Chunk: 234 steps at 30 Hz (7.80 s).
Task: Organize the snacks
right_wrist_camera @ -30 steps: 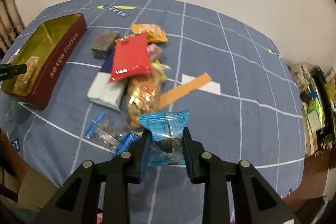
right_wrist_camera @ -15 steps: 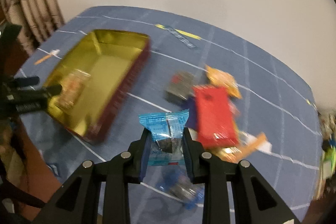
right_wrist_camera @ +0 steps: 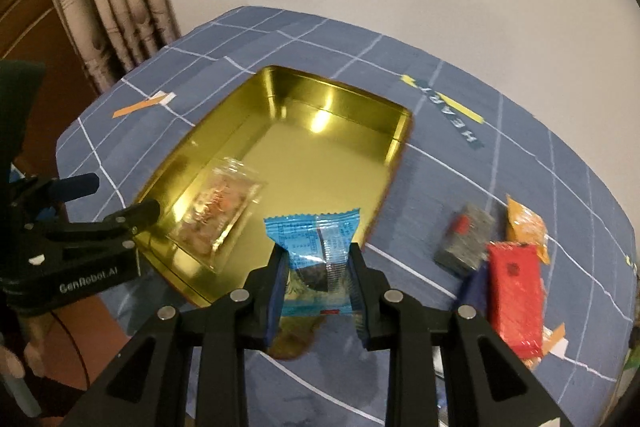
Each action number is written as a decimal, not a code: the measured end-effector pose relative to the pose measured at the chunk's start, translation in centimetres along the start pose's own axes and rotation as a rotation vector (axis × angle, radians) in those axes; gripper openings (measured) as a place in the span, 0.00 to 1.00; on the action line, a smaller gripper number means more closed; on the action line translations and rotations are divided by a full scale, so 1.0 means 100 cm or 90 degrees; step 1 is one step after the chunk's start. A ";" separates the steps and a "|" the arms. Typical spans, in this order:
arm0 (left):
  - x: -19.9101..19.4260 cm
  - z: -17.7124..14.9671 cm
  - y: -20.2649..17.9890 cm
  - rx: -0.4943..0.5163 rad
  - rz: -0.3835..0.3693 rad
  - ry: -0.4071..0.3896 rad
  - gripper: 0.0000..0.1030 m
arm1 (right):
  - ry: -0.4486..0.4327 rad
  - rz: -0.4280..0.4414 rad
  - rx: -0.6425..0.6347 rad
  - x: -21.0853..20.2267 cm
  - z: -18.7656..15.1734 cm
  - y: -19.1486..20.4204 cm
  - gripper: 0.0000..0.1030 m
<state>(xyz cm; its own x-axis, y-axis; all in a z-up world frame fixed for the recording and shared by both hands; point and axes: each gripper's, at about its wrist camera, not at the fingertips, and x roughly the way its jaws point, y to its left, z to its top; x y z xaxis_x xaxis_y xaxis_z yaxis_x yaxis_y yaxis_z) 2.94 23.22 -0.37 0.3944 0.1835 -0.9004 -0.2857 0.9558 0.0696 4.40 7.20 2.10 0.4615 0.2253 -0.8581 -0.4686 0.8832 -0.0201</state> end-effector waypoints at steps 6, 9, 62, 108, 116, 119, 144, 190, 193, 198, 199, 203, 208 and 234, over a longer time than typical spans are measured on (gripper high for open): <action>0.001 0.001 0.005 -0.016 0.008 0.001 0.74 | 0.013 -0.003 -0.026 0.018 0.008 0.015 0.28; 0.002 0.002 0.006 -0.020 0.008 0.001 0.74 | 0.023 -0.001 -0.031 0.025 0.008 0.019 0.28; 0.001 0.002 0.003 -0.010 0.022 -0.008 0.74 | 0.025 0.017 0.004 0.023 -0.003 0.017 0.41; -0.034 -0.022 -0.064 0.100 -0.019 -0.027 0.74 | 0.086 -0.147 0.220 -0.004 -0.122 -0.157 0.49; -0.047 -0.035 -0.111 0.148 -0.083 -0.008 0.74 | 0.094 -0.133 0.250 -0.009 -0.140 -0.174 0.45; -0.046 -0.040 -0.130 0.166 -0.110 0.010 0.74 | 0.094 -0.126 0.255 -0.010 -0.144 -0.177 0.42; -0.022 -0.065 -0.223 0.097 -0.269 0.255 0.63 | 0.068 -0.131 0.259 -0.020 -0.176 -0.213 0.40; -0.002 -0.080 -0.288 0.157 -0.227 0.258 0.20 | 0.059 -0.122 0.259 -0.022 -0.178 -0.214 0.42; -0.005 -0.079 -0.282 0.166 -0.230 0.252 0.20 | 0.059 -0.124 0.258 -0.021 -0.178 -0.213 0.42; -0.011 -0.076 -0.275 0.171 -0.226 0.234 0.20 | 0.060 -0.128 0.255 -0.021 -0.178 -0.212 0.42; -0.011 -0.075 -0.272 0.171 -0.227 0.233 0.20 | 0.060 -0.128 0.255 -0.021 -0.178 -0.213 0.42; -0.015 -0.070 -0.264 0.173 -0.227 0.220 0.20 | 0.061 -0.130 0.257 -0.020 -0.177 -0.212 0.42; -0.031 -0.056 -0.253 0.188 -0.217 0.167 0.20 | 0.061 -0.131 0.258 -0.021 -0.177 -0.212 0.42; -0.049 0.004 -0.173 0.173 -0.066 -0.017 0.20 | 0.066 -0.136 0.258 -0.020 -0.176 -0.211 0.42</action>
<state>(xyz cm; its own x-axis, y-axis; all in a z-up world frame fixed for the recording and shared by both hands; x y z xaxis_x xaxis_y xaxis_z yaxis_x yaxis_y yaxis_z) 6.33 5.90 3.04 0.4335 0.0836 -0.8973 0.0007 0.9957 0.0932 0.14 -19.13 -4.76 0.4283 -0.0033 -0.9036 -0.0294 0.9994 -0.0176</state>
